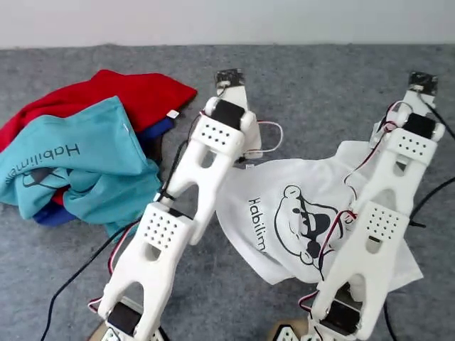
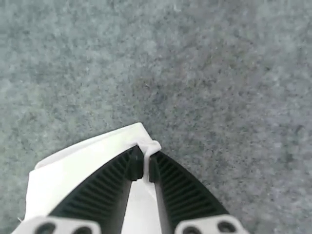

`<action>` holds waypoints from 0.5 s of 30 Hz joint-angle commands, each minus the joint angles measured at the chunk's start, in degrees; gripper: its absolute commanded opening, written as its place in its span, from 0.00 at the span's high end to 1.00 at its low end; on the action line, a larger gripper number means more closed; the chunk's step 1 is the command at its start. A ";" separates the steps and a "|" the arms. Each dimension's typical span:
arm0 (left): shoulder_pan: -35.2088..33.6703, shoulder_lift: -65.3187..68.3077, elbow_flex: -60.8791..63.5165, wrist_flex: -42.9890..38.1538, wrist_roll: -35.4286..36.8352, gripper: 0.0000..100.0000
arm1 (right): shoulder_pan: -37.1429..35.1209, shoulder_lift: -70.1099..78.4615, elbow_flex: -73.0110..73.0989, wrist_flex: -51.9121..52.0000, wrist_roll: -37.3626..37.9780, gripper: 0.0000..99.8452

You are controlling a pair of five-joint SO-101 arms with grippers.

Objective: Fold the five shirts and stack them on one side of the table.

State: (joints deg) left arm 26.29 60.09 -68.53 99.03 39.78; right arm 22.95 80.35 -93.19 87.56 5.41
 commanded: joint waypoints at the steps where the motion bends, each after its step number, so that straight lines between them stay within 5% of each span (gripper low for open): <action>1: 4.04 -4.66 5.32 1.58 0.26 0.99 | 0.22 -0.84 -2.02 -1.36 0.18 0.99; 6: 4.66 -4.84 19.74 0.35 0.35 0.99 | 0.92 -0.66 -2.02 -2.15 0.35 0.99; 15: 7.30 -7.47 16.66 0.44 -1.49 0.99 | 1.10 -0.66 -2.02 -2.33 0.35 0.99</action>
State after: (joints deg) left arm 31.74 56.84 -48.92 98.95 39.16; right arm 23.30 80.35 -93.19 86.07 5.41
